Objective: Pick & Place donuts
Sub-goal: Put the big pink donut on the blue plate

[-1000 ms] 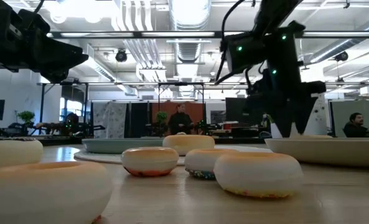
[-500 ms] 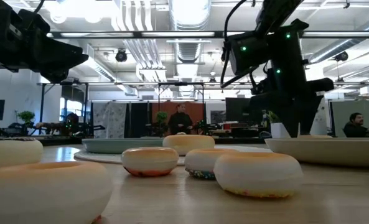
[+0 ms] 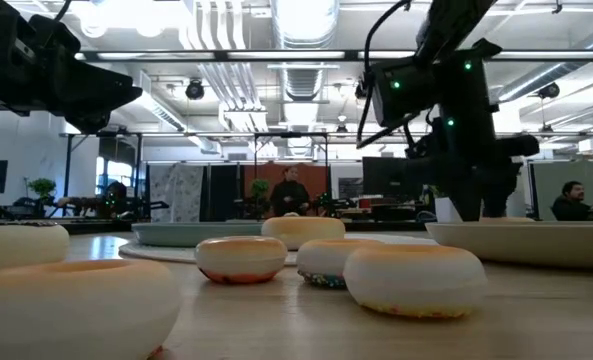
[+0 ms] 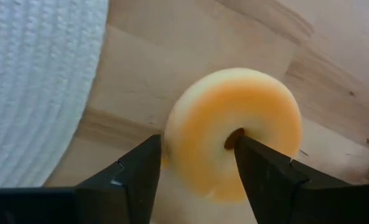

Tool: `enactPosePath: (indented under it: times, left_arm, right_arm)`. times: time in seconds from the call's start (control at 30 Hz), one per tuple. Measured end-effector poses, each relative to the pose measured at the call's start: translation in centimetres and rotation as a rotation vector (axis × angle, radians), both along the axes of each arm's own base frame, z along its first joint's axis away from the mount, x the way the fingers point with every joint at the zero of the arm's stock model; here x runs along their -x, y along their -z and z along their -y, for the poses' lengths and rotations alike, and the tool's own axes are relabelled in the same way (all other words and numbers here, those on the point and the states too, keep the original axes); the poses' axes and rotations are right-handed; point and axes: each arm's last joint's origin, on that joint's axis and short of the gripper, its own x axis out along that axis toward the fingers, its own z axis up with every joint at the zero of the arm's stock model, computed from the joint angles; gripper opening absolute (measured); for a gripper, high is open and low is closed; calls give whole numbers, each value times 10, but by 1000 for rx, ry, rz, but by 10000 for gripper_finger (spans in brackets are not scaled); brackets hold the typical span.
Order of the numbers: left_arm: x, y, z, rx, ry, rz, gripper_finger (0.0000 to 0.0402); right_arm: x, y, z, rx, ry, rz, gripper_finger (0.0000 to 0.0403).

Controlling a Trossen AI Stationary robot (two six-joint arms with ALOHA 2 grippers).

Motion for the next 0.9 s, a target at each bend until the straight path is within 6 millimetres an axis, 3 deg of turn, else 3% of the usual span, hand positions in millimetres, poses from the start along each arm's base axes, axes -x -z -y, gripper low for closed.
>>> enactPosePath:
  times: [0.23, 0.47, 0.53, 0.67, 0.8, 0.9]
  left_arm:
    - [0, 0, 0, 0, 0, 0, 98]
    - [0, 0, 0, 0, 0, 0, 98]
    - [0, 0, 0, 0, 0, 0, 98]
    - [0, 0, 0, 0, 0, 0, 98]
    - [0, 0, 0, 0, 0, 0, 98]
    - [0, 0, 0, 0, 0, 0, 98]
  right_arm:
    - [-1, 6, -1, -6, -35, 30, 150]
    - [-8, -1, 0, 11, -58, 140, 44]
    - [-7, -12, 0, 36, -53, 205, 20]
    - [-4, -46, 1, 83, -7, 424, 15]
    - [7, -77, 3, 80, 45, 711, 14]
    - [18, -88, 2, 35, 109, 975, 14]
